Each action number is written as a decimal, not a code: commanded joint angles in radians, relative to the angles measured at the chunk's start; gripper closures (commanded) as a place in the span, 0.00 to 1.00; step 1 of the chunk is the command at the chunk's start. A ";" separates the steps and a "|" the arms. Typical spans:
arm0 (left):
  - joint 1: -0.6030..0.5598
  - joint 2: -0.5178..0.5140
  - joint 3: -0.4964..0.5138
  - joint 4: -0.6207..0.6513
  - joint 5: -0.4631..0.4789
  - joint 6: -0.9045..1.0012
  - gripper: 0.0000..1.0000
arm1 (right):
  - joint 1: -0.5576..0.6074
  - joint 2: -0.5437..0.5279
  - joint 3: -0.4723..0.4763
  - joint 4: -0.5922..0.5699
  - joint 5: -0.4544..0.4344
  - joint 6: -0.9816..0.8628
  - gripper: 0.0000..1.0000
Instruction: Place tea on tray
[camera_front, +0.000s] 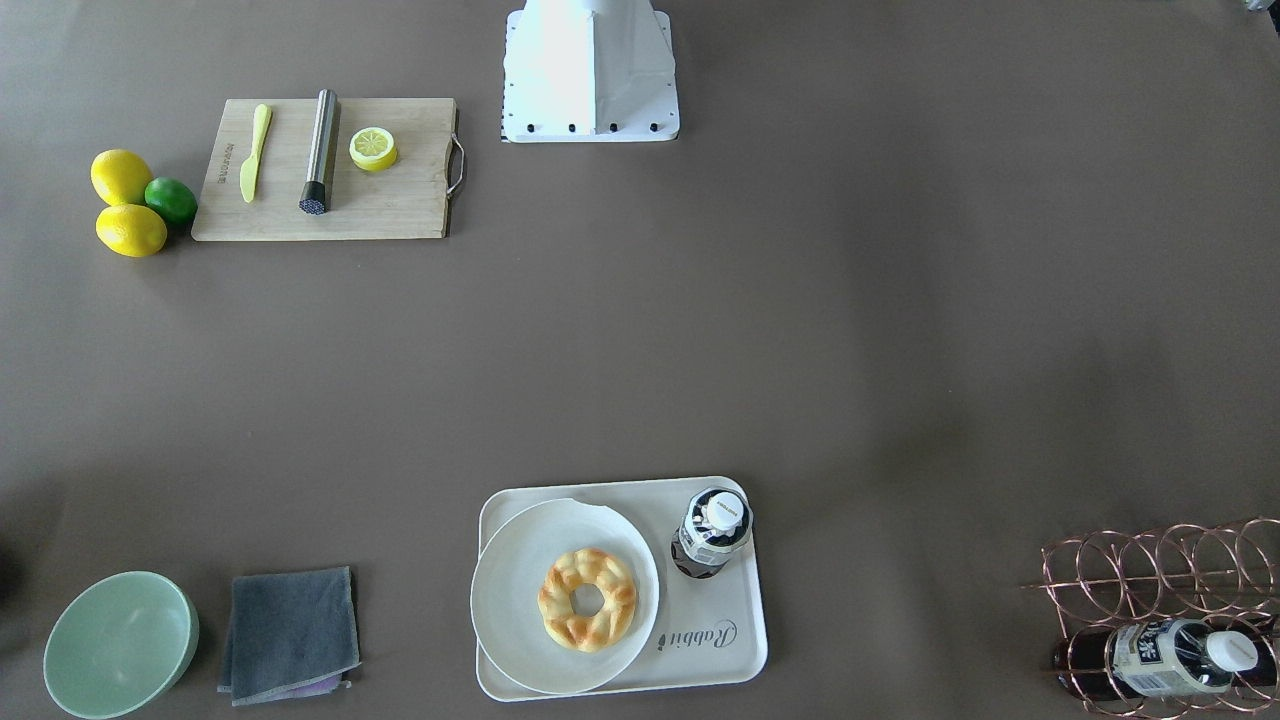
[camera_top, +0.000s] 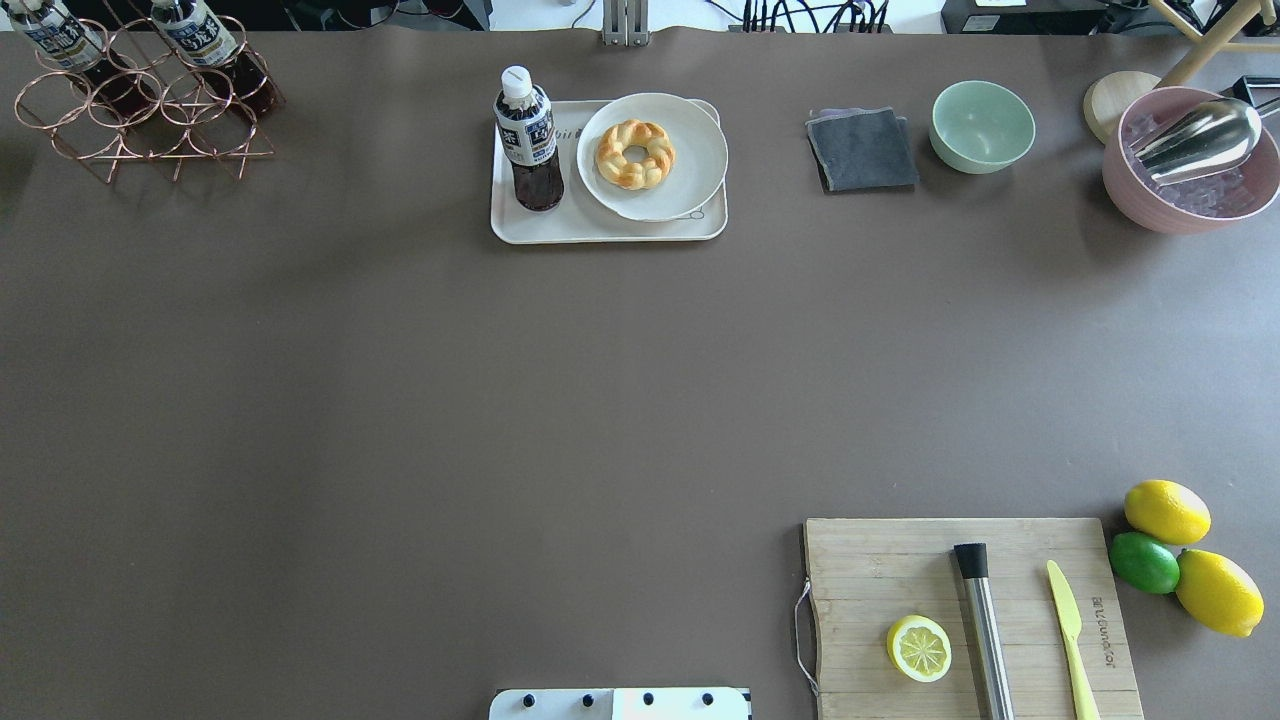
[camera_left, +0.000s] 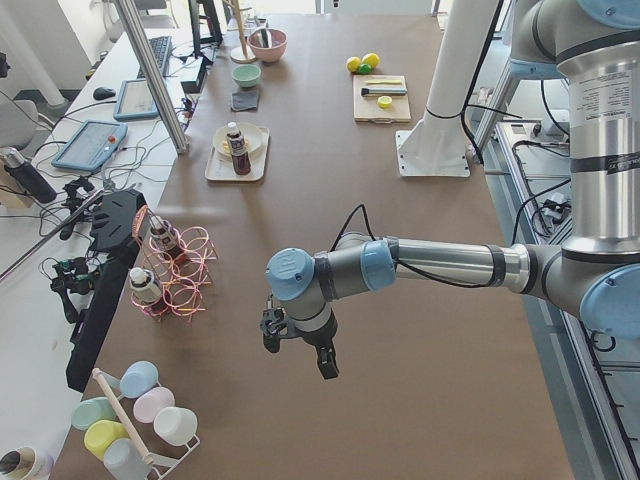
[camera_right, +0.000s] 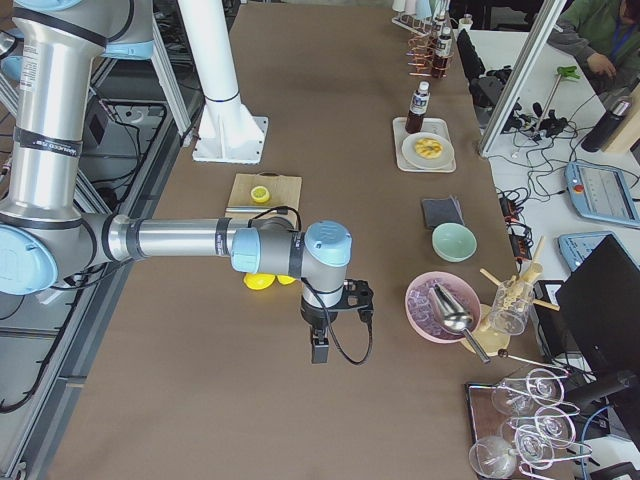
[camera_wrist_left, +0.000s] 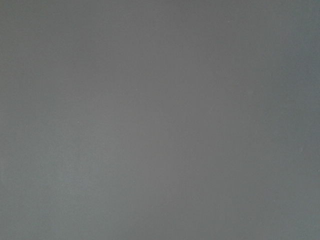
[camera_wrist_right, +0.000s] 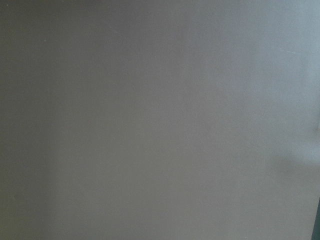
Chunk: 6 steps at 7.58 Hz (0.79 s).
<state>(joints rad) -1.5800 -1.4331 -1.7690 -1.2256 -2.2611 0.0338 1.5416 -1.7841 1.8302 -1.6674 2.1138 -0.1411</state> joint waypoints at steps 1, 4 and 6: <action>0.000 0.000 0.000 0.000 0.000 0.000 0.02 | 0.000 0.000 0.003 0.000 0.000 0.000 0.00; 0.000 0.002 -0.001 0.000 0.000 0.000 0.02 | 0.000 -0.001 0.009 0.000 0.002 0.000 0.00; 0.000 0.002 -0.001 0.000 0.000 0.000 0.02 | 0.000 -0.001 0.012 0.000 0.002 0.000 0.00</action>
<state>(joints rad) -1.5800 -1.4316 -1.7701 -1.2256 -2.2611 0.0337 1.5416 -1.7851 1.8380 -1.6674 2.1153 -0.1411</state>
